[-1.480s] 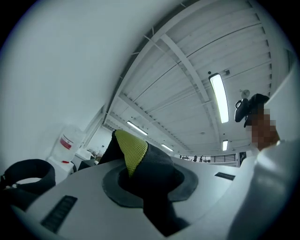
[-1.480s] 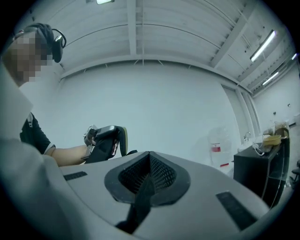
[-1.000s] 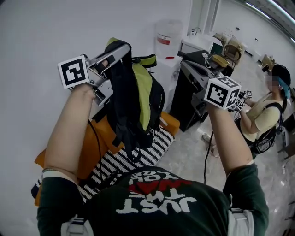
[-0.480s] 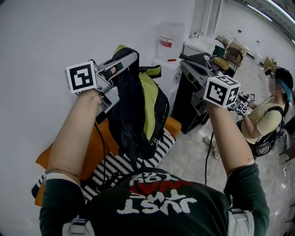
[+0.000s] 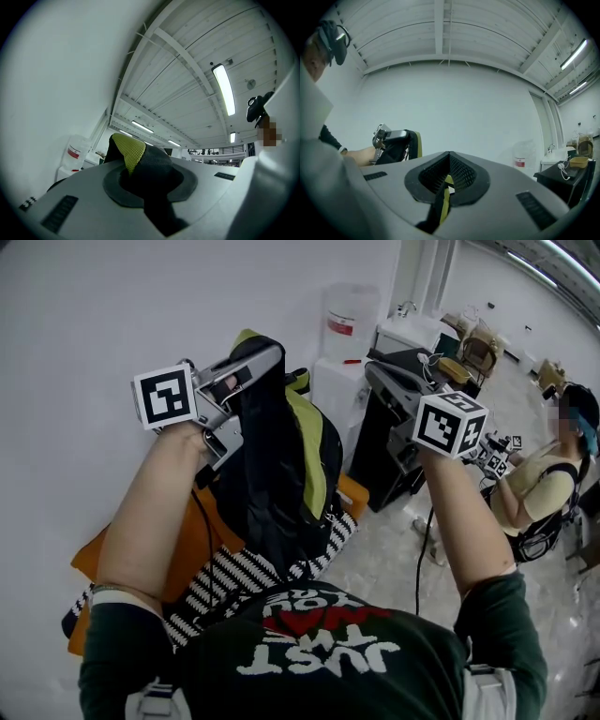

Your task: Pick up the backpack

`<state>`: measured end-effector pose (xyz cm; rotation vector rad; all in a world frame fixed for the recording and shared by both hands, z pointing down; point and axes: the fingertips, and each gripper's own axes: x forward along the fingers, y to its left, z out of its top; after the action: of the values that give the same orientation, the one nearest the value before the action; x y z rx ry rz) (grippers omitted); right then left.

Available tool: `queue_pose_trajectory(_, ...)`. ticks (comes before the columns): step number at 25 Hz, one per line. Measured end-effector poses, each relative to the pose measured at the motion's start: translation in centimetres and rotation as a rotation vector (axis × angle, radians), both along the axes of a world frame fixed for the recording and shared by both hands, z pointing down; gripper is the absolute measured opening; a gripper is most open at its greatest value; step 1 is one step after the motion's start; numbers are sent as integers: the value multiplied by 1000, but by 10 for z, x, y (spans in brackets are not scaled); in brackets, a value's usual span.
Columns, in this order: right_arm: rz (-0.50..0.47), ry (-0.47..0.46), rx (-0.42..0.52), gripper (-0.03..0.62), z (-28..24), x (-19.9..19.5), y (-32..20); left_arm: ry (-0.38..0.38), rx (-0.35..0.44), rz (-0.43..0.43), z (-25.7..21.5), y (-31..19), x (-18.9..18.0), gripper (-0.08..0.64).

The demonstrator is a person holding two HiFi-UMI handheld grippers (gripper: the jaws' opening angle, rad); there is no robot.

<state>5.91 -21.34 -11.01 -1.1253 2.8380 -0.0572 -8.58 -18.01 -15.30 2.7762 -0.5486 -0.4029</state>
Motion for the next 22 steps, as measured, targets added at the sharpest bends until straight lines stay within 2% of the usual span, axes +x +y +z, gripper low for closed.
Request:
queue_pose_trajectory(8,4,-14,-3,26,-3,4,3,-7,13,-20,-5,0,-3,67)
queue_pose_trajectory(22,13,17,-14,25,2,5,0,9,3,-27,-3,-10,-8,66)
